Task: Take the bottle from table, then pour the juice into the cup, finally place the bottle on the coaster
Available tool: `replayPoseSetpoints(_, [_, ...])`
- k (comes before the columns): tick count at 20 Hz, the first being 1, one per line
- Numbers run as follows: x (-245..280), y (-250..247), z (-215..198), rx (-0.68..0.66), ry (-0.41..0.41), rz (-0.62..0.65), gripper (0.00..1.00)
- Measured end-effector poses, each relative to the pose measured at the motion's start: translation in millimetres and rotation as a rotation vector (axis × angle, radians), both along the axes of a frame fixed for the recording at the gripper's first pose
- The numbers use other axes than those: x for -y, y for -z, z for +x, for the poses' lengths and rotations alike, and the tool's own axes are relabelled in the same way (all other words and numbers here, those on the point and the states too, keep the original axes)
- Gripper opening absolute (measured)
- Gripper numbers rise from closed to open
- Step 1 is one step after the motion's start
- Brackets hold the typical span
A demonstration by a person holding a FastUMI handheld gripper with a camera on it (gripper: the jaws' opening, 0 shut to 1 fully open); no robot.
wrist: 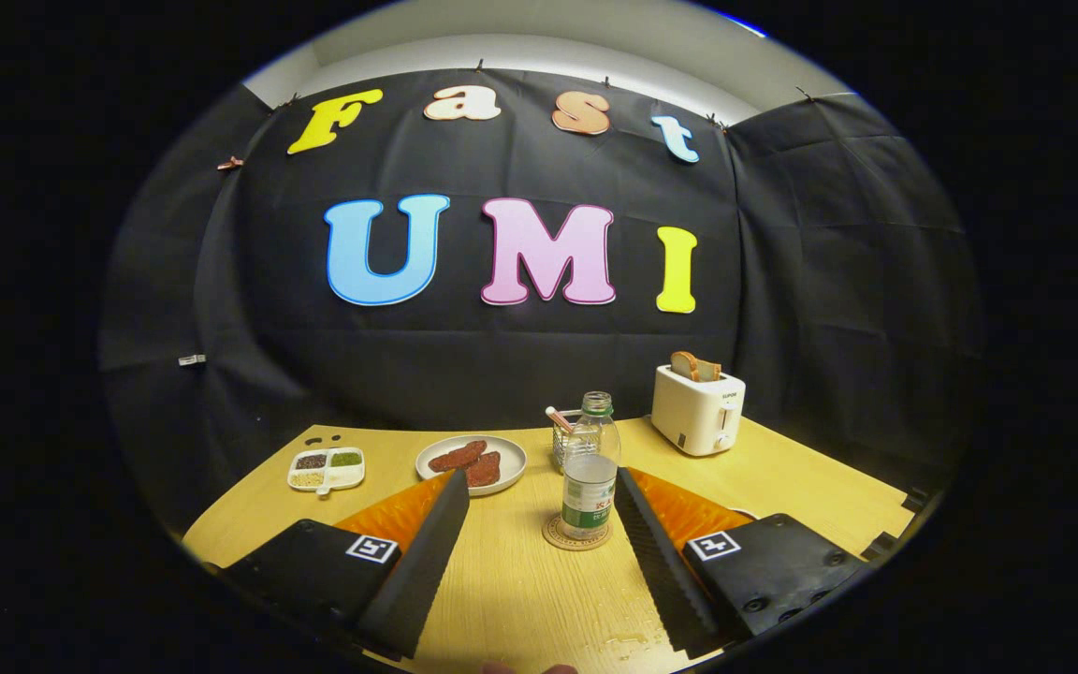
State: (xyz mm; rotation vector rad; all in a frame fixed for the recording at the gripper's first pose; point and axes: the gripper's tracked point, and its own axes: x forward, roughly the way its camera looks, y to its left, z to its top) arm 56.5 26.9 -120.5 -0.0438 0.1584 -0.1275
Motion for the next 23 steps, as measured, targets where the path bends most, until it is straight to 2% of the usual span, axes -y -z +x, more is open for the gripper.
replayPoseSetpoints(10, [10, -23, -18, -0.008, -0.106, 0.033, 0.96])
replayPoseSetpoints(23, [14, -39, -37, -0.018, -0.161, 0.074, 0.96])
